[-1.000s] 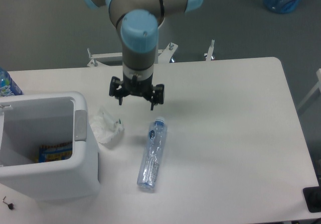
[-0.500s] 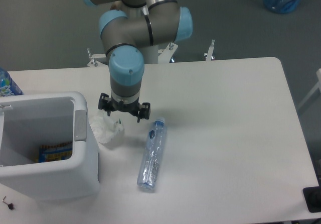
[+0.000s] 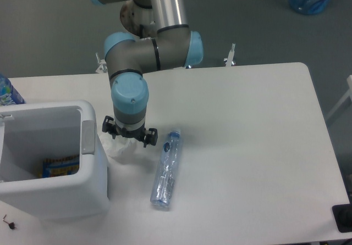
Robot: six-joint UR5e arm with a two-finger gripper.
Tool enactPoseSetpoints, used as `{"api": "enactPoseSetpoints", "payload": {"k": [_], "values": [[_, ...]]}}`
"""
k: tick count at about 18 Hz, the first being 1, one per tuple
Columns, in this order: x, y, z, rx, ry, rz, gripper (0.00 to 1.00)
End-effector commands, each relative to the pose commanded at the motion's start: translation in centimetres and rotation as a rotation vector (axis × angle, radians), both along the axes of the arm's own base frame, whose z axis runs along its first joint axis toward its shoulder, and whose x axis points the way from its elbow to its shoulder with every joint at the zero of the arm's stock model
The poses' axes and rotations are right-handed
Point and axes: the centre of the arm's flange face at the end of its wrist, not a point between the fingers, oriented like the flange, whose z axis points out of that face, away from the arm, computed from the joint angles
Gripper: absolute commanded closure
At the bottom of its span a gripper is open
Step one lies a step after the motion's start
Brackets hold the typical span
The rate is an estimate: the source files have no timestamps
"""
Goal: Place the trash in the trash can
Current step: 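Lower the open gripper over the tissue and close on it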
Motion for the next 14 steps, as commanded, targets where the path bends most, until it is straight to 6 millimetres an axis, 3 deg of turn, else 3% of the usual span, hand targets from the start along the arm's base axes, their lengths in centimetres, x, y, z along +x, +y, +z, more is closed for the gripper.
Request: {"api": "enactPoseSetpoints", "payload": {"k": [3, 7, 10, 14], "values": [[0.15, -0.09, -0.78, -0.013, -0.008, -0.003, 0.02], [0.18, 0.02, -0.57, -0.009, -0.005, -0.005, 0.36], [0.15, 0.06, -0.51, -0.008, -0.004, -0.005, 0.55], [0.26, 0.21, -0.69, -0.009, -0.005, -0.008, 0.60]]}}
